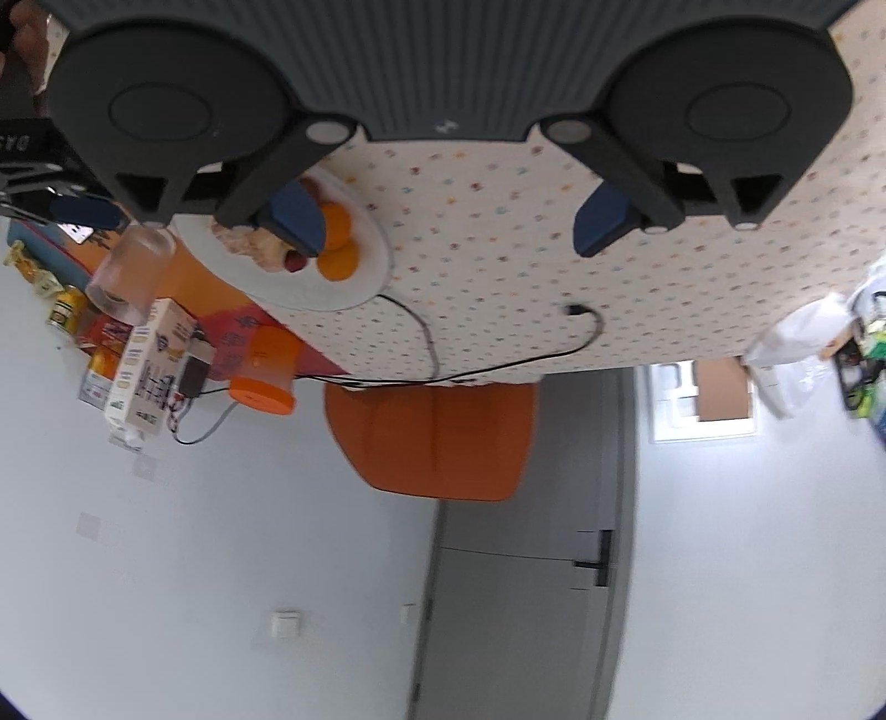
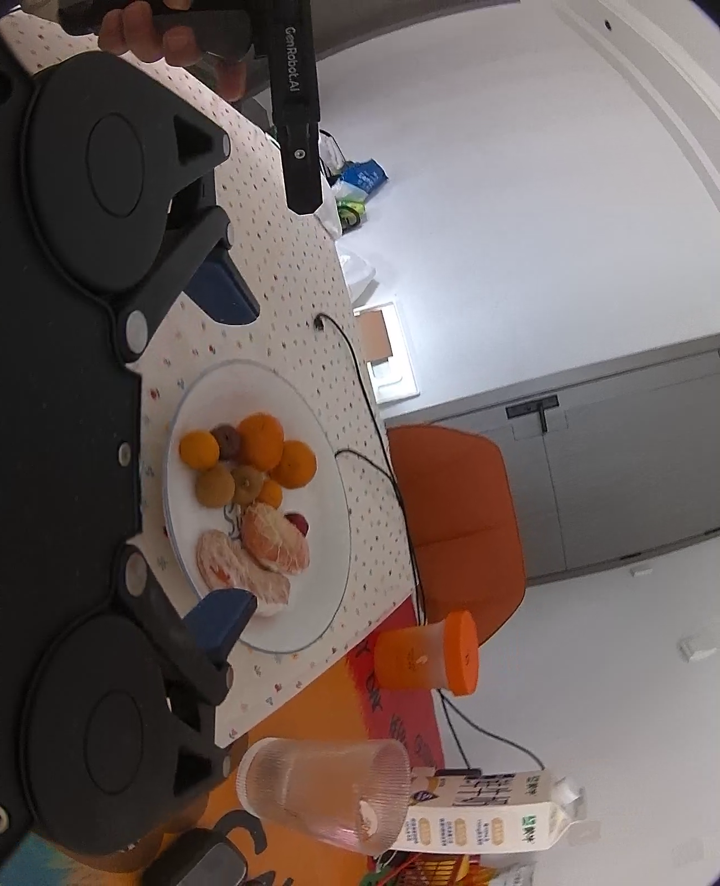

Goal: Organize fruits

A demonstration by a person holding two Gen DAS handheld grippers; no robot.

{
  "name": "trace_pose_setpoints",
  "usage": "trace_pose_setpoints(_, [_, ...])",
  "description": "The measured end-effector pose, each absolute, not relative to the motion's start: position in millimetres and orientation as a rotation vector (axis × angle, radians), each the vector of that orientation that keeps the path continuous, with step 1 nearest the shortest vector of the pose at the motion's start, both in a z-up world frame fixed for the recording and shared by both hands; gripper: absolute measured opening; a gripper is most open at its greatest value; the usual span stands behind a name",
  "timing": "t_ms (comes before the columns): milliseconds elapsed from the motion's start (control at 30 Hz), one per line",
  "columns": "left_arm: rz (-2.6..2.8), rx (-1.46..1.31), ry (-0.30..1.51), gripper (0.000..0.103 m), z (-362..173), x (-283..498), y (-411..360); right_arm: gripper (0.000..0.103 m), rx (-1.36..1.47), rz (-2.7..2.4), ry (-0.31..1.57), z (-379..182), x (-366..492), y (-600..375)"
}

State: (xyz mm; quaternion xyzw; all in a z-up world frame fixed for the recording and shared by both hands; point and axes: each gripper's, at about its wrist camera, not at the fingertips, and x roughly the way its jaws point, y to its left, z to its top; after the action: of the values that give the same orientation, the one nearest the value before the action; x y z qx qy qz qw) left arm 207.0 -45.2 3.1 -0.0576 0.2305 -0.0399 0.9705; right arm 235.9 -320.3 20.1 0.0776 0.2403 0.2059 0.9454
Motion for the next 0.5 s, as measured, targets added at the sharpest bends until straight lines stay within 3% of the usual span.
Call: trace_pose_setpoints(500, [0.01, -0.154, 0.455, 0.103, 19.2, 137.8, -17.8, 0.103, 0.148, 0.463, 0.492, 39.0, 191.8, -307.2])
